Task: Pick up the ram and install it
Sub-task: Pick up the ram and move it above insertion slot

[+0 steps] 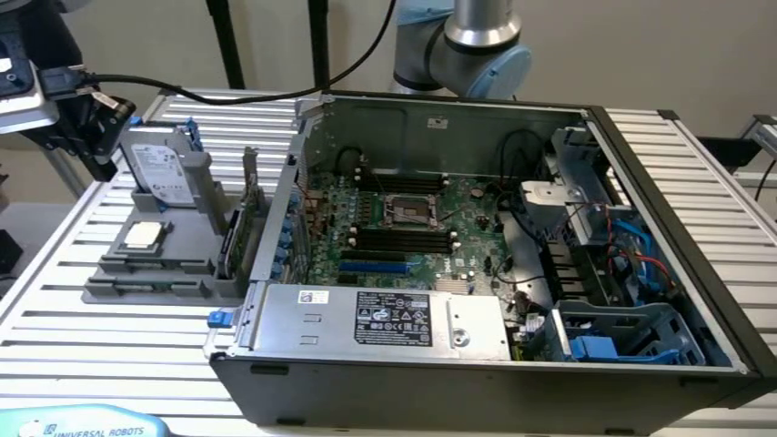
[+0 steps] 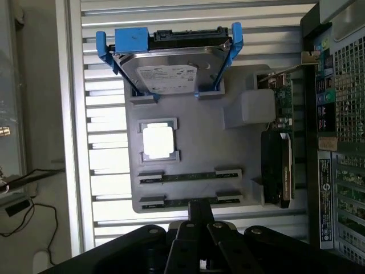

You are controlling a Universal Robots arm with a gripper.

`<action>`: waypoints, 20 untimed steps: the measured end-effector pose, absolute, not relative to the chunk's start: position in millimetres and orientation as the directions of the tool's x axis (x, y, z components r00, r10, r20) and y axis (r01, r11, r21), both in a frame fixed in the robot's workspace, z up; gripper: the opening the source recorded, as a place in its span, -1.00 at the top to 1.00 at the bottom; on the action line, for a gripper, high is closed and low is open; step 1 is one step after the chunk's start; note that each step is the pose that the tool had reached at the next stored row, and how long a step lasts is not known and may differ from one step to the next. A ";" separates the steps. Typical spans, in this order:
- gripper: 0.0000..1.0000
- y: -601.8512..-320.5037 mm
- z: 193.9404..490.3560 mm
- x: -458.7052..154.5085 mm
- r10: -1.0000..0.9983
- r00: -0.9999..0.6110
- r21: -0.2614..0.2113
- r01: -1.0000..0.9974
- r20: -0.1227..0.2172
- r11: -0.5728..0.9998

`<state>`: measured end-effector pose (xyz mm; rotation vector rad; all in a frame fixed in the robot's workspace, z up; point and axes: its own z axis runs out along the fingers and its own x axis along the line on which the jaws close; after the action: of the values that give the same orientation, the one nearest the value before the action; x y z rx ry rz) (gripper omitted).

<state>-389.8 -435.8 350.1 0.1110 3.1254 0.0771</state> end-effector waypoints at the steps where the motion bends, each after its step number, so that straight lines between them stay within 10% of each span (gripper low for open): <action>1: 0.79 -435.8 350.1 -389.8 0.071 -0.997 0.049 0.071 -0.012 0.996; 20: 0.79 -435.7 350.1 -389.9 -0.054 -0.998 0.049 -0.054 -0.012 0.997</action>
<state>-389.9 -435.7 350.1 -0.0848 3.1292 0.0766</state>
